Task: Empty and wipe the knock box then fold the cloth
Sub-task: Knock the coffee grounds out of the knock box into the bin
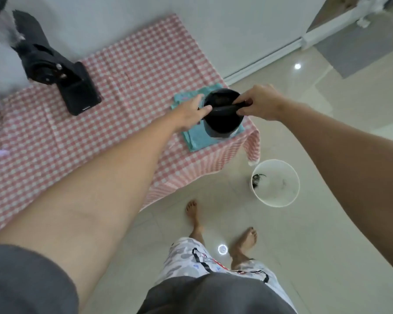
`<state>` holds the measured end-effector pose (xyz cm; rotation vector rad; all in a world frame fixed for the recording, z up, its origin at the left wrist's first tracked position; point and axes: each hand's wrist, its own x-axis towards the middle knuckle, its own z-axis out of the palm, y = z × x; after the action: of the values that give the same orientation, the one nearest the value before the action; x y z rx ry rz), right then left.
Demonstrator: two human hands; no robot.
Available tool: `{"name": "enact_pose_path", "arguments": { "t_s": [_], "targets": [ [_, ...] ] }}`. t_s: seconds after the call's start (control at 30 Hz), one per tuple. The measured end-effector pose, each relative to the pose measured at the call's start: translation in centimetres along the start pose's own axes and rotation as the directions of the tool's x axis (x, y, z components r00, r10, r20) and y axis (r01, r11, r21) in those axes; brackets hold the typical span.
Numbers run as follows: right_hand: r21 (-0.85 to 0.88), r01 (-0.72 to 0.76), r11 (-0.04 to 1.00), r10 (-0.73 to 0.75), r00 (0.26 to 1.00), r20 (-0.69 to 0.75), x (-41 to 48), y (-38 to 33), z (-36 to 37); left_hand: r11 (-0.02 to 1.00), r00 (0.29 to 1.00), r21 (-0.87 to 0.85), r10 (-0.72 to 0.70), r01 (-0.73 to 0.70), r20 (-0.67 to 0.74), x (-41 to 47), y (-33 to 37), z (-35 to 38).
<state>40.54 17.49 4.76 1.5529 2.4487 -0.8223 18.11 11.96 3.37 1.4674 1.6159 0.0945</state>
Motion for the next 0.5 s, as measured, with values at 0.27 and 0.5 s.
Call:
{"name": "enact_pose_path", "arguments": {
  "t_s": [0.27,0.5],
  "targets": [
    [0.170,-0.190,0.967,0.192,0.981,0.002,-13.1,14.7,1.3,0.836,0.906,-0.466,-0.083,0.290,0.415,4.6,8.8,14.4],
    [0.311,-0.277,0.909,0.281,0.959,0.031,-17.5,25.3,7.2,0.757,0.828,-0.522,-0.043,0.393,0.560,10.6,10.0,25.1]
  ]
}}
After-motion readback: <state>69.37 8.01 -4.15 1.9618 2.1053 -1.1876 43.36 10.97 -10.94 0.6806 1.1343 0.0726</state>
